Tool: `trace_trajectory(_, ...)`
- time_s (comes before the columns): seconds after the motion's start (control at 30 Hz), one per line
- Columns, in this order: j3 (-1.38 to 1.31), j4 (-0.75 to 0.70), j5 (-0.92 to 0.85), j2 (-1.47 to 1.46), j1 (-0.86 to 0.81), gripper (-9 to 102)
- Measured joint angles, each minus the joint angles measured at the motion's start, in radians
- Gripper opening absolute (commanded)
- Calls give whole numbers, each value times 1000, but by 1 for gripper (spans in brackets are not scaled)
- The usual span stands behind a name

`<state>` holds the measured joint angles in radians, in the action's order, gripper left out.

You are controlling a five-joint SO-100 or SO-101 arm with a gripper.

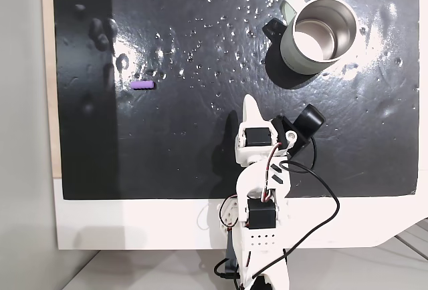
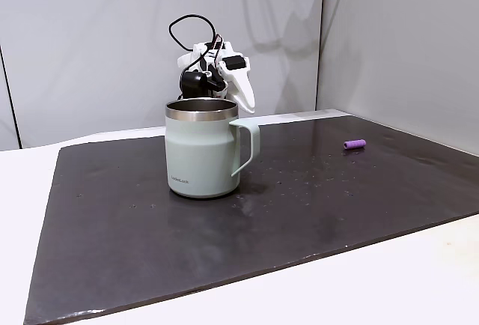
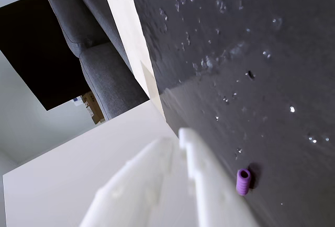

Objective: Grasp a pengrip and put it in the cup.

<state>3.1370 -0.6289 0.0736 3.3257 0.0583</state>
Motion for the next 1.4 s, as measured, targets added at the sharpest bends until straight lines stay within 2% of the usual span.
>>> trace_trajectory(0.53, 0, -6, -20, 0, 17, 0)
trace_trajectory(0.8, -112, -193, -31, -6, 126, 0)
trace_trajectory(0.9, -242, -255, -31, -101, 164, 0)
trace_trajectory(1.03, -512, -356, 28, -374, 181, 1)
trace_trajectory(1.17, -795, -469, 100, -646, 229, 14)
trace_trajectory(1.4, -1290, -701, 285, -1112, 295, 20)
